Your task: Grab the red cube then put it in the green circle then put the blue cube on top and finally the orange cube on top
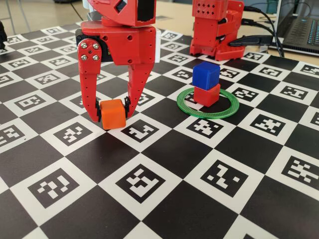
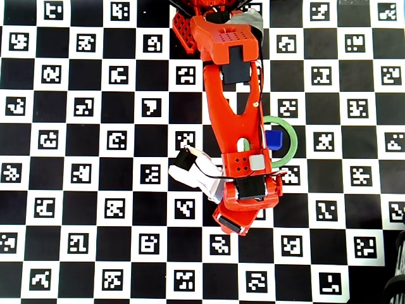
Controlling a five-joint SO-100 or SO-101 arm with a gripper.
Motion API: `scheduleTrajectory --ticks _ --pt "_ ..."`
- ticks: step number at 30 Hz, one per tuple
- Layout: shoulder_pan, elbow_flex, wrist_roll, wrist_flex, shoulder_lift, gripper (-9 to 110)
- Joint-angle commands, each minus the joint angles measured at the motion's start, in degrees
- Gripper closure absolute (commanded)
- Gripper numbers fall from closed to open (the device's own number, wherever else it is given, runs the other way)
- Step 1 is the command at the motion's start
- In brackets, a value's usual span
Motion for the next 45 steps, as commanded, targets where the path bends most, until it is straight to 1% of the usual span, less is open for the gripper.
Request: scheduleTrajectory --ticks 1,7,16,26,39,42,45 --pt "0.7 -1.1 -1.1 3.3 8.1 98" --pt "0.6 -0.6 -5.4 8.7 16.4 98" --pt "0.0 4.7 -12.3 17.2 30.7 98" --pt "-5.7 13.1 -16.4 24.0 45.1 98" --pt "-13.7 19.2 -17.9 27.6 53.3 99" --pt "-15.9 21.6 -17.1 27.1 53.7 99" --pt "-17.8 23.6 -13.4 26.0 53.8 97"
